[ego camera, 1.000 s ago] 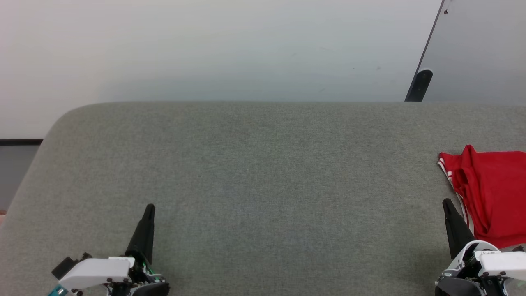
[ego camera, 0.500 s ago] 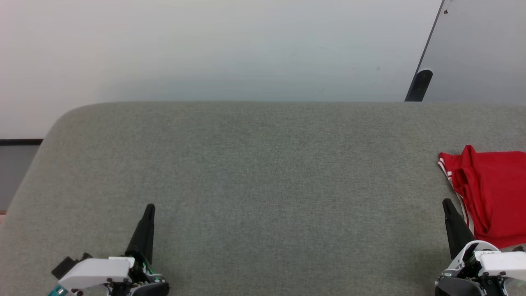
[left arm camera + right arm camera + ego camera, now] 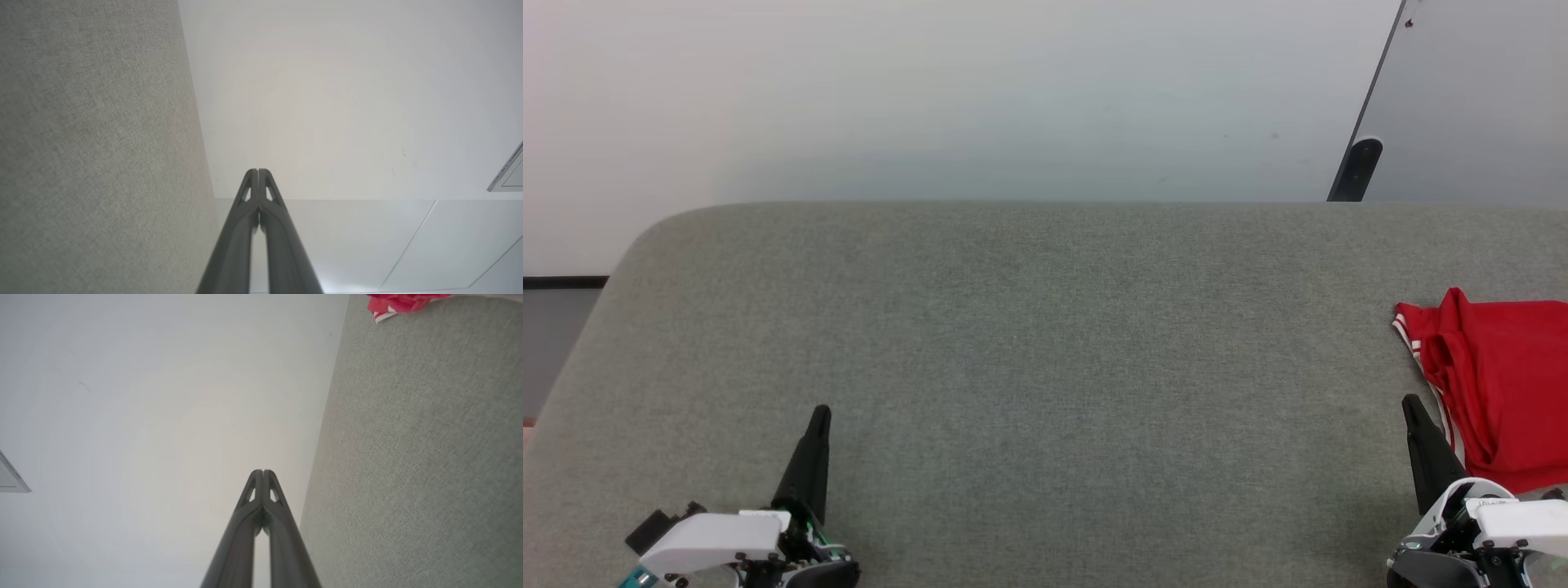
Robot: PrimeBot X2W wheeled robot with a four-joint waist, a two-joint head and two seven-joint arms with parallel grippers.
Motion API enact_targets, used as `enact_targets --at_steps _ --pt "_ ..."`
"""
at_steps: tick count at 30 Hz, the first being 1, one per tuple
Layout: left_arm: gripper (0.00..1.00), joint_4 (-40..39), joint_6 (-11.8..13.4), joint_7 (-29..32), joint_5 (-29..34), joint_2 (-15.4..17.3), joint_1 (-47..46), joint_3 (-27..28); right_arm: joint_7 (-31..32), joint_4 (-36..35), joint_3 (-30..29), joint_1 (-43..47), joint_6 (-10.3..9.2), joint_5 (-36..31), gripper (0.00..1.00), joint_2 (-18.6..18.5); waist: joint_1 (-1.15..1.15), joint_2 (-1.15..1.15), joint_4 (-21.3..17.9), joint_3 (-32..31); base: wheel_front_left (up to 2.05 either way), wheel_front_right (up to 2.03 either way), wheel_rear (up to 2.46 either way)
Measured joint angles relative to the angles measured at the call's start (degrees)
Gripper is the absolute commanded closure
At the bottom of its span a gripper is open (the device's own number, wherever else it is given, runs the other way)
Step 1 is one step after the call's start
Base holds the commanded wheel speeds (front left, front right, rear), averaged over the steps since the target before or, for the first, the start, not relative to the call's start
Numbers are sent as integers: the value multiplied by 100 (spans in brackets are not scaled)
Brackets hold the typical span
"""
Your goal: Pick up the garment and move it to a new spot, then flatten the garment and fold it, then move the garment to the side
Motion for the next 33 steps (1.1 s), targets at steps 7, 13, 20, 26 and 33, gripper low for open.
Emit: enact_targets --at_steps 7,13,20,26,33 --pt "100 0 0 0 0 0 0 0 0 0 0 0 0 0 100 0 0 0 0 0 0 0 0" --pt "100 0 0 0 0 0 0 0 0 0 0 0 0 0 100 0 0 0 0 0 0 0 0" --pt "100 -1 0 0 0 -1 0 0 0 0 0 0 0 0 100 0 0 0 0 0 0 0 0" --pt "100 -1 0 0 0 -1 0 0 0 0 0 0 0 0 100 0 0 0 0 0 0 0 0" --pt "100 -1 0 0 0 -1 0 0 0 0 0 0 0 0 100 0 0 0 0 0 0 0 0"
